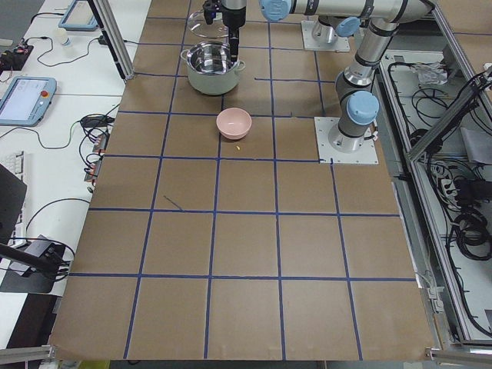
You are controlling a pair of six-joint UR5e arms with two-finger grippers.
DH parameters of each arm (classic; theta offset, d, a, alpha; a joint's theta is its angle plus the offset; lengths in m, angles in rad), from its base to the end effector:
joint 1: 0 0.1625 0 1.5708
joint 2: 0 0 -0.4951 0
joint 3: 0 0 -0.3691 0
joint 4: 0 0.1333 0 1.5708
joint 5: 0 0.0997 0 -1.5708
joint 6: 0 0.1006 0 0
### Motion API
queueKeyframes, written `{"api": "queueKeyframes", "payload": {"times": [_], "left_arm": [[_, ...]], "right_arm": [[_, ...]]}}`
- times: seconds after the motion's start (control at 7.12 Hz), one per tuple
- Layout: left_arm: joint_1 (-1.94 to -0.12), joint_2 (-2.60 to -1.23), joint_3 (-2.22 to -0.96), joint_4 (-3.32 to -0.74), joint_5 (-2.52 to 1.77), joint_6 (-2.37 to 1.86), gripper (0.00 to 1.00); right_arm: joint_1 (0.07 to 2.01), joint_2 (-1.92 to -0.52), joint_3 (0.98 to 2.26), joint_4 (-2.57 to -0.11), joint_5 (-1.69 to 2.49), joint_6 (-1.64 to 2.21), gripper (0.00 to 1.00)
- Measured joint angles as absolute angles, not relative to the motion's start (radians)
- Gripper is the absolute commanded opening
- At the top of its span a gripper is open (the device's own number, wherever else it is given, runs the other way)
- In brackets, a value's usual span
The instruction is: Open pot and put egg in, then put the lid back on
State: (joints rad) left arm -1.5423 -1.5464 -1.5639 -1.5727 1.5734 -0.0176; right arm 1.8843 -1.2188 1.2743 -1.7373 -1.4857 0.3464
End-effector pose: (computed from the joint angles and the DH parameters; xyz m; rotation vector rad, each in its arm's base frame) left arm -0.1199 -0.4631 0.5714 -0.0724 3.1377 -0.0461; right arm 0.3352 -0.5740 0.5182 0.0426 3.0227 -0.1172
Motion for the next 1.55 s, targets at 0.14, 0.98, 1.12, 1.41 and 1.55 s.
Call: {"api": "queueKeyframes", "payload": {"times": [0.14,0.98,1.12,1.41,1.55], "left_arm": [[-1.54,-1.546,-1.558,-1.575,1.575,-0.019,1.0],[-1.473,-1.548,-1.539,-1.606,1.567,-0.003,0.99],[-1.475,-1.548,-1.543,-1.607,1.565,-0.004,1.0],[-1.478,-1.547,-1.549,-1.605,1.562,-0.007,0.99],[-1.478,-1.546,-1.55,-1.603,1.56,-0.008,0.99]], "right_arm": [[1.902,-1.197,1.276,-1.763,-1.484,0.359,0.08],[1.914,-1.131,1.341,-1.889,-1.487,0.447,0.16],[1.914,-1.13,1.349,-1.9,-1.493,0.452,0.18],[1.916,-1.129,1.352,-1.913,-1.499,0.464,0.19],[1.919,-1.129,1.353,-1.915,-1.499,0.469,0.2]]}}
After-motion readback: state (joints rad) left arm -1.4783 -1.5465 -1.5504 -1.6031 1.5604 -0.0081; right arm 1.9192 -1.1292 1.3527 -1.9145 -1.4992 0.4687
